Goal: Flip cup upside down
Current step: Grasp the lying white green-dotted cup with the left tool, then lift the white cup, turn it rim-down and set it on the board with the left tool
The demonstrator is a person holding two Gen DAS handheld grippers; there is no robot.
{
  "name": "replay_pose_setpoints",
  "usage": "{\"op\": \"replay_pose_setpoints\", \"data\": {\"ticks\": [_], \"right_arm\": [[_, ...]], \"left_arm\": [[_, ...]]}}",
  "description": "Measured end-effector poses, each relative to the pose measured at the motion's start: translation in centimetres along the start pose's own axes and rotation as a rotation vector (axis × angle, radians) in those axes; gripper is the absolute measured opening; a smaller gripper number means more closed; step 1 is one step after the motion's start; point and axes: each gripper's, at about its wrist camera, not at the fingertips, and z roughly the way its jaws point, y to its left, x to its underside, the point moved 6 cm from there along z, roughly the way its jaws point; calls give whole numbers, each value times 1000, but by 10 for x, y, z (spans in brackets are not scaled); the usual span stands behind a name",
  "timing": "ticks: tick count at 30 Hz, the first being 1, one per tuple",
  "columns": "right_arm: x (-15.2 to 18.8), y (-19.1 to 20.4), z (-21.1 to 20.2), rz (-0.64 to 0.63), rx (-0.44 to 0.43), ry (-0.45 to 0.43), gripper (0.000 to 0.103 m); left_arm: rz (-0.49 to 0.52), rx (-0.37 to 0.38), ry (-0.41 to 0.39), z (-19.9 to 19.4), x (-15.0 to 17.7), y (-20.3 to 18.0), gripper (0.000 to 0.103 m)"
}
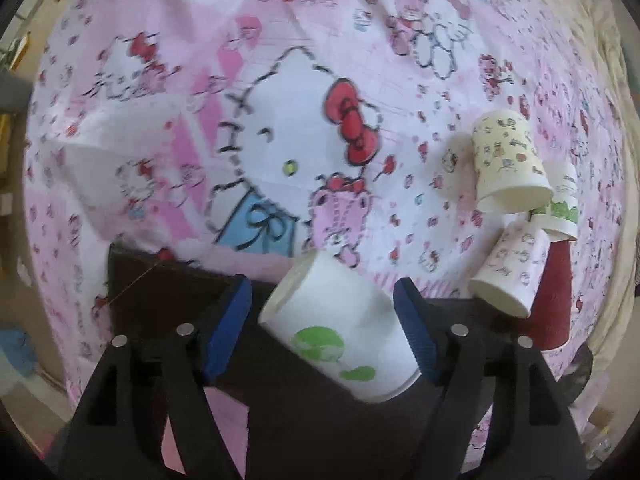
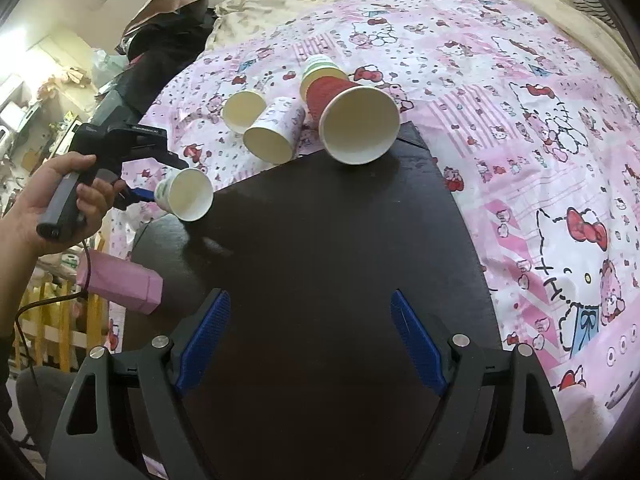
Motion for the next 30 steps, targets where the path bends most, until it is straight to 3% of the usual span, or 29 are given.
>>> {"op": "replay_pose_setpoints", "data": {"ticks": [7,14,19,23,26,30], "right_arm": [[0,8,-4,-23,-9,-13,85],[0,2,-4,11,-24,-8,85],[0,3,-5,5,-28,-7,85],[-1,3,-6,6,-27,-8,85],[-2,1,-8,12,-27,-17,85],[-3,-5,-12,31,-25,-26,85]], "left_arm": [[-30,-29,20,11,16,6,71],[-11,-34,25,28,38,-19,71],[82,-11,27,35,52,-60,71],[308,-5,51,48,70,-117,71],[342,0,61,53,80,-140,71],[284,13,10,41,92,-151,71]]}}
